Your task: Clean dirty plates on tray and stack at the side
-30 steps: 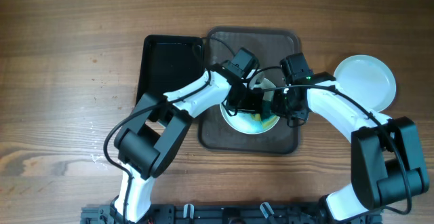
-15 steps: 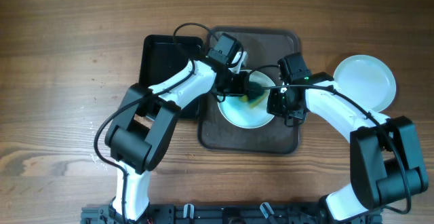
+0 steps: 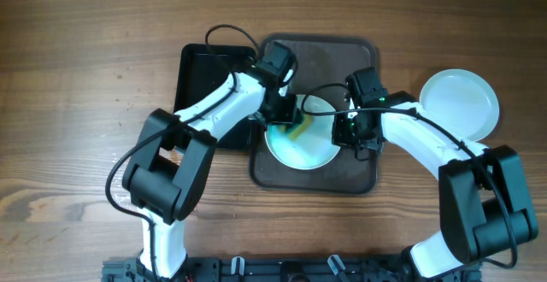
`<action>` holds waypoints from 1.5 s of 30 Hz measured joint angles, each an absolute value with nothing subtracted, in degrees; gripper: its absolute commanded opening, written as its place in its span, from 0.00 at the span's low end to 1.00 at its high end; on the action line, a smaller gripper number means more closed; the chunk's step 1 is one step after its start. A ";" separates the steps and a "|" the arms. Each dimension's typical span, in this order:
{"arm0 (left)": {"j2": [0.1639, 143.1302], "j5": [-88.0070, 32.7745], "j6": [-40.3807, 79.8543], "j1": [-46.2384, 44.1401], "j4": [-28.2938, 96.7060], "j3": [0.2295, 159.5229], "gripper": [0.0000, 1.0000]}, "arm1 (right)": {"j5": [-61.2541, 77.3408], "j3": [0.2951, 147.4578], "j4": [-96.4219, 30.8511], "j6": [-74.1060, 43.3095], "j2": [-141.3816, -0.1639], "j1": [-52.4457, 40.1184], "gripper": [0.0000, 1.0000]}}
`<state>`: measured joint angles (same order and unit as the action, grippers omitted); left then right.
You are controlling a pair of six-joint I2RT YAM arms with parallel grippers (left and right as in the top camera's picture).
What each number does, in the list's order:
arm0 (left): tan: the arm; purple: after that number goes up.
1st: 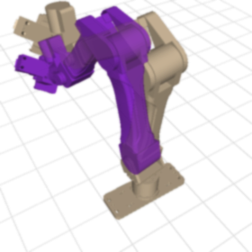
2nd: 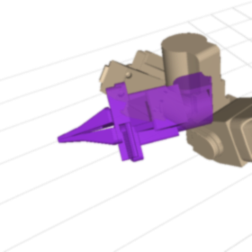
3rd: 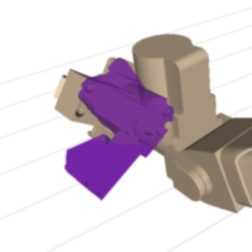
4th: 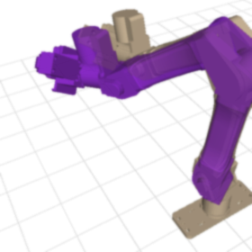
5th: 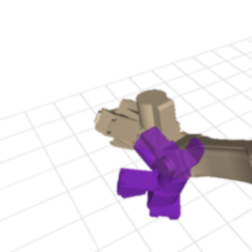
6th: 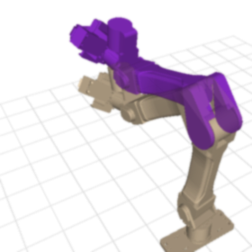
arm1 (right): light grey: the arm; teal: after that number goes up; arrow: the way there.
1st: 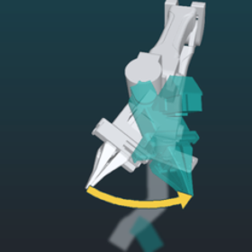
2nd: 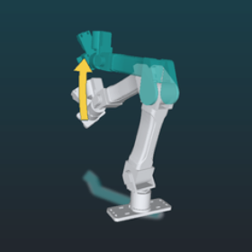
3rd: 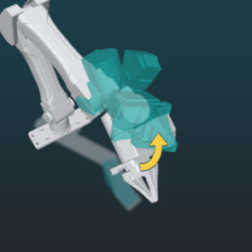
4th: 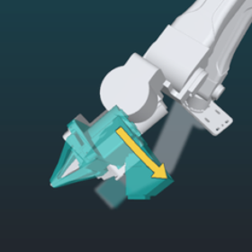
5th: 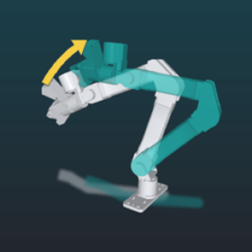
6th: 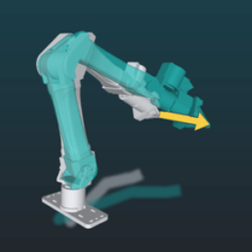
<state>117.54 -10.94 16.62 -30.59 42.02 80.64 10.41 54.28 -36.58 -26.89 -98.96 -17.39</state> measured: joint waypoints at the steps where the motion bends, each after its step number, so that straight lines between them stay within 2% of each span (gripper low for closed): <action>1: 117.54 -11.05 16.25 -30.63 41.69 80.58 0.04 | 10.46 54.28 -36.60 -26.89 -98.96 -17.37 0.04; 3: 117.54 -14.70 15.53 -30.28 38.81 79.96 0.04 | 10.13 54.28 -37.43 -26.83 -98.98 -17.30 0.04; 8: 120.49 -32.91 17.17 -30.35 24.23 77.38 0.04 | 8.71 54.37 -38.28 -26.72 -98.96 -16.29 0.04; 13: 122.04 -36.14 18.79 -35.97 20.67 77.19 0.04 | 7.46 54.43 -39.57 -26.46 -98.78 -16.01 0.04; 16: 122.04 -34.35 19.46 -36.10 24.01 78.00 0.04 | 7.49 54.43 -39.59 -26.02 -98.78 -16.01 0.04; 21: 117.95 -25.19 16.71 -34.26 44.16 78.91 0.04 | 10.35 54.41 -39.51 -24.23 -98.83 -17.47 0.04; 24: 115.81 -18.70 15.94 -31.62 49.36 78.15 0.04 | 10.44 54.41 -39.35 -24.14 -98.85 -17.47 0.04; 30: 115.57 -19.40 16.29 -31.05 49.78 77.93 0.04 | 10.46 54.41 -39.35 -26.41 -98.85 -17.47 0.04; 34: 115.59 -29.17 17.43 -31.83 40.73 74.22 0.04 | 9.87 54.41 -39.81 -30.04 -98.85 -16.95 0.04; 37: 115.11 -31.75 21.80 -35.62 34.28 71.09 0.04 | 9.02 54.41 -40.12 -30.41 -98.85 -16.49 0.04; 41: 115.13 -37.01 24.58 -39.83 34.09 69.84 0.04 | 8.95 54.41 -40.18 -30.63 -98.85 -16.49 0.04; 45: 115.18 -38.11 24.77 -36.82 39.83 69.97 0.04 | 9.89 54.37 -40.18 -30.65 -98.85 -16.75 0.04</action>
